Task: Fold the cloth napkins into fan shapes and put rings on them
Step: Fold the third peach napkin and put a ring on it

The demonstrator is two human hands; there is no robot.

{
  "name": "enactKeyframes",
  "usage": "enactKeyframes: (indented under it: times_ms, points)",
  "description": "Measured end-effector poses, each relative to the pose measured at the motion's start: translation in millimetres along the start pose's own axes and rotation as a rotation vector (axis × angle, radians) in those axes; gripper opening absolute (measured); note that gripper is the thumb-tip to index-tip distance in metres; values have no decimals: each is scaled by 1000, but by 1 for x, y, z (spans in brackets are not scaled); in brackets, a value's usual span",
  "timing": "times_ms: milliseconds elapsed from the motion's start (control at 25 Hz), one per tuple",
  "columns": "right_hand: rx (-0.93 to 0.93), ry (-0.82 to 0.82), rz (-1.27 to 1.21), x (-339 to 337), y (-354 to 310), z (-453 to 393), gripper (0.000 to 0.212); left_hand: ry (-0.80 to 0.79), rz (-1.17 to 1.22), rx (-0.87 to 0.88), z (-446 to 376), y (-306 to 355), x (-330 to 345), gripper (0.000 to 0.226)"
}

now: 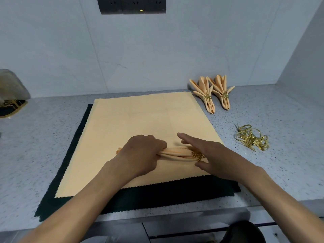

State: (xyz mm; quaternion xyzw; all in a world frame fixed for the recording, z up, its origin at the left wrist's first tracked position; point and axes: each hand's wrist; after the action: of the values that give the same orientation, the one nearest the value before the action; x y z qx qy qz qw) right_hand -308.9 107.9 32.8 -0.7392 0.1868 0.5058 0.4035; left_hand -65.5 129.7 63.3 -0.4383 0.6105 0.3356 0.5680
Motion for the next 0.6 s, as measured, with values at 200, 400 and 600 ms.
enactKeyframes:
  times_ms: [200,400,600]
  points:
    - [-95,5,-125,7,-15,-14,105,-24,25,39,-1,7,-2,9]
    - [-11,121,-92,19,-12,-12,84,-46,49,41,2,2,-1,12]
    - [-19,160,-32,25,-7,-8,44,-90,118,57,3,-4,2,12]
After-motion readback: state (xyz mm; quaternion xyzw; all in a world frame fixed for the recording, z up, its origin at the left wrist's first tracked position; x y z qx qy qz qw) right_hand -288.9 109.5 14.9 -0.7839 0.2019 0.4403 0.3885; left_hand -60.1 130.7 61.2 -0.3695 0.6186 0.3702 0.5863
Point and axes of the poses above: each hand's wrist, its own z-axis away from the middle knuckle, its own x-axis out of the palm, y = z × x, and after that the axes turned 8 degrees about y, right-handed
